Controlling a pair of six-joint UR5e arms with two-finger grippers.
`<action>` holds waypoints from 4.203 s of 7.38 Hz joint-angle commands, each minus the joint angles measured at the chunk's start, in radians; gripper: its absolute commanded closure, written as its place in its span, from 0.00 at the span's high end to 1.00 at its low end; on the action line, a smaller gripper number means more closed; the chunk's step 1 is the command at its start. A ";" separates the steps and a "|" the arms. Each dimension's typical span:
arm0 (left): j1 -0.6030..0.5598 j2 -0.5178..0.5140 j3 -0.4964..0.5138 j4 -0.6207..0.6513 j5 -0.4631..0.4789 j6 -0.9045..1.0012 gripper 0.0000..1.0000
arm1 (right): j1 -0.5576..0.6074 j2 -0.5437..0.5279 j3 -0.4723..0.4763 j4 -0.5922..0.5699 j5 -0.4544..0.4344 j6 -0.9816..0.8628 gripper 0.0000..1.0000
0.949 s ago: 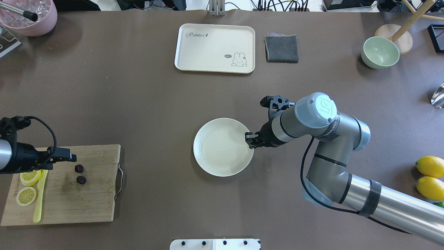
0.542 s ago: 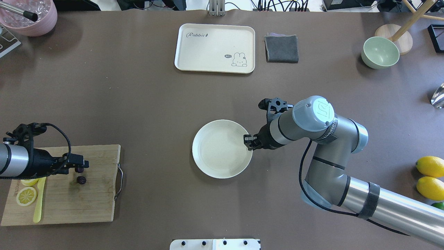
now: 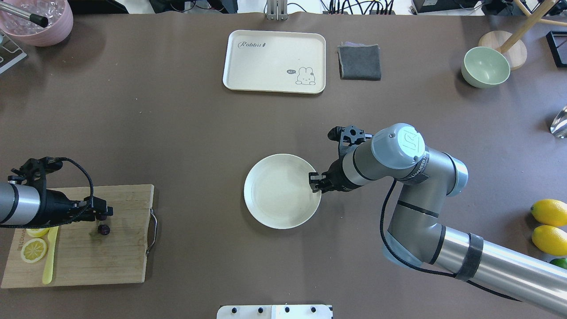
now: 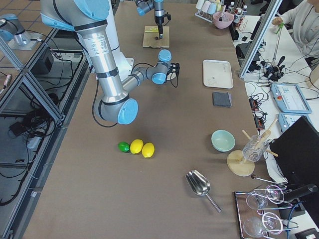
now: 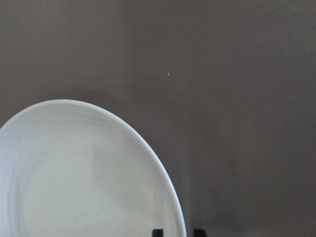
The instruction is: Place red cherry on plate
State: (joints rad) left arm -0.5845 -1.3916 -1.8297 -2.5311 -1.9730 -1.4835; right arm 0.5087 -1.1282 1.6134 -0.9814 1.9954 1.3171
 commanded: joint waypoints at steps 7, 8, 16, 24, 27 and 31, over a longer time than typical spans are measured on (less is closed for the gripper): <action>-0.001 -0.006 -0.005 0.000 -0.010 -0.001 0.05 | 0.072 -0.025 0.040 0.004 0.002 0.001 0.99; -0.009 -0.013 -0.025 0.000 -0.016 -0.003 0.05 | 0.103 -0.059 0.045 0.006 0.022 -0.012 0.99; 0.109 -0.751 0.106 0.494 0.150 -0.264 0.06 | 0.435 -0.415 0.115 0.007 0.283 -0.496 1.00; 0.203 -0.845 0.209 0.495 0.253 -0.285 0.80 | 0.468 -0.488 0.155 0.007 0.279 -0.556 1.00; -0.051 -0.723 0.042 0.656 -0.024 -0.110 0.97 | 0.516 -0.496 0.169 0.006 0.302 -0.559 1.00; -0.459 -0.403 -0.122 0.975 -0.166 0.829 0.97 | 0.712 -0.502 0.100 -0.124 0.321 -0.902 1.00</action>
State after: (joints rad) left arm -0.8954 -1.9070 -1.9304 -1.6137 -2.0800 -0.9680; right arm 1.1522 -1.6368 1.7407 -1.0357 2.3136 0.5606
